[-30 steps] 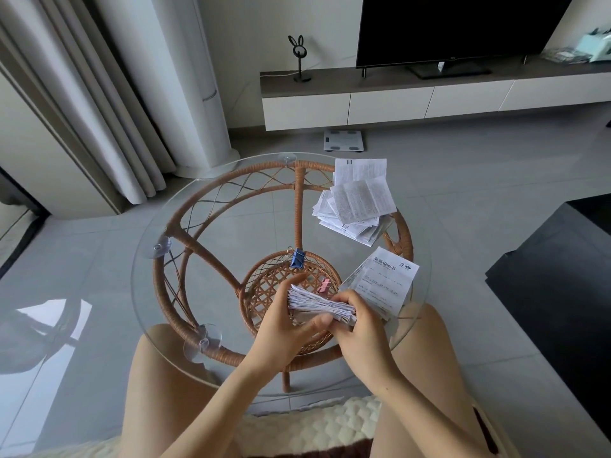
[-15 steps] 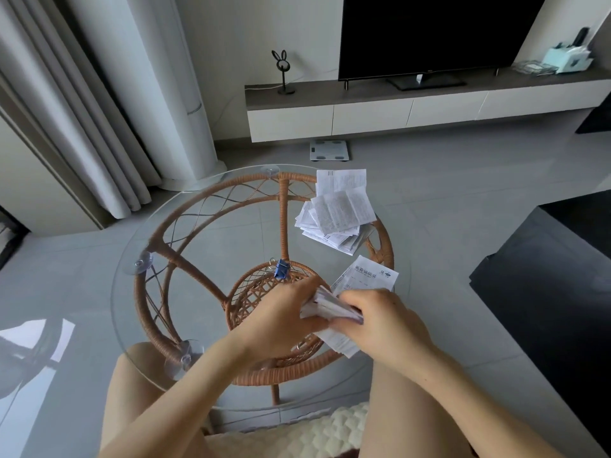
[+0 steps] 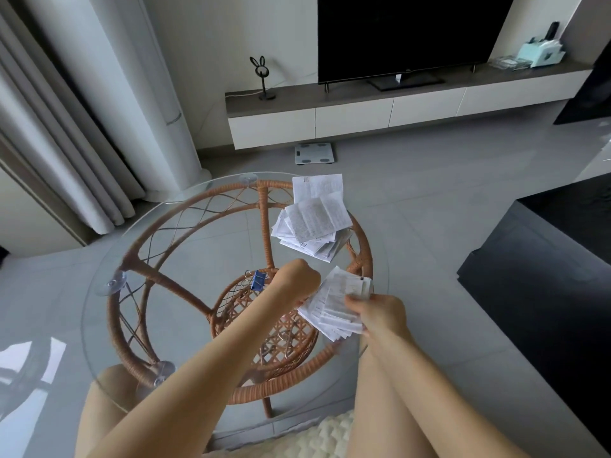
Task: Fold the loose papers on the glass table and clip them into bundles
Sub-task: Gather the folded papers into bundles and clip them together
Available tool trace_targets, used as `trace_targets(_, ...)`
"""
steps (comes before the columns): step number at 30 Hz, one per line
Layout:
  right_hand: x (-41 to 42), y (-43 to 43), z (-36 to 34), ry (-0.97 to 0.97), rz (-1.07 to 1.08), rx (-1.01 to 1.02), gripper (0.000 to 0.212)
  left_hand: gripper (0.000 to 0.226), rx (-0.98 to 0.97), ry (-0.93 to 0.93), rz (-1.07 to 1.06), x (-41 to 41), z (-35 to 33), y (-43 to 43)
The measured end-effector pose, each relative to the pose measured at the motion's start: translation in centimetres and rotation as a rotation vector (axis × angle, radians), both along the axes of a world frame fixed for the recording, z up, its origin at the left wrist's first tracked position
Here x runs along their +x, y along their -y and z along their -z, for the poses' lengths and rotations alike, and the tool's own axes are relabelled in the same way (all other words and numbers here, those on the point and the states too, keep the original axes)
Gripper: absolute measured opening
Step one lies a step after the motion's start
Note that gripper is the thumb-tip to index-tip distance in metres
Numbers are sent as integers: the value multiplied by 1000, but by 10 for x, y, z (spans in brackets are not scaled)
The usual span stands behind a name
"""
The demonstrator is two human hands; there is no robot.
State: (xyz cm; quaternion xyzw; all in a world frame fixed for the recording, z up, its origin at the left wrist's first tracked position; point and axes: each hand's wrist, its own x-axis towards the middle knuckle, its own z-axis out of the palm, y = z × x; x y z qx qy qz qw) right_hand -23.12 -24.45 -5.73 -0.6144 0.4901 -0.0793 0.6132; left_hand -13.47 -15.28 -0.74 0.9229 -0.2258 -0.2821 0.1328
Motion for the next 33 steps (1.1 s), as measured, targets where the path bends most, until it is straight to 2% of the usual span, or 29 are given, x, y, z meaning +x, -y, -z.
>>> trace_targets(1,-1,-1,-1,-21,-18,-58,27,27,80,-2,56,4,3,6)
trace_targets(3,-5,-4,-6,-63,-75,-131,27,28,35,-53,-39,9,7,7)
trace_targets(4,-6,-4,-8,-78,-100,-151,28,28,69,-15,25,8,6,9)
trace_targets(6,-8,-3,-12,-94,-129,-171,28,35,106,-4,10,10,7,15)
trace_targets(8,-8,-2,-12,-90,-137,-169,28,40,61,-65,-67,8,5,19)
trace_targets(11,-10,-1,-12,-92,-156,-179,30,40,64,-139,-17,5,4,21)
trace_targets(13,-12,1,-13,-91,-150,-181,31,46,63,-120,9,5,8,21)
trace_targets(15,-12,0,-13,-95,-142,-176,31,38,4,-97,33,2,13,20)
trace_targets(17,-9,-3,-9,-51,-91,-180,28,29,-96,-123,-23,-2,17,17)
trace_targets(22,1,-14,-1,45,-14,-257,18,30,-388,-111,-183,-18,21,9)
trace_targets(26,5,-21,-7,108,-17,-237,25,21,-640,-140,-376,-30,24,0)
trace_targets(28,4,-24,-14,54,-89,-350,26,13,-749,-135,-439,-37,24,-6)
trace_targets(30,2,-30,-26,-58,-202,-631,28,12,-850,-91,-487,-43,22,-13)
trace_targets(32,-2,-36,-30,53,-194,-837,36,13,-974,-34,-522,-50,16,-29)
trace_targets(33,-4,-37,-31,168,-198,-757,42,12,-1031,-15,-521,-54,12,-39)
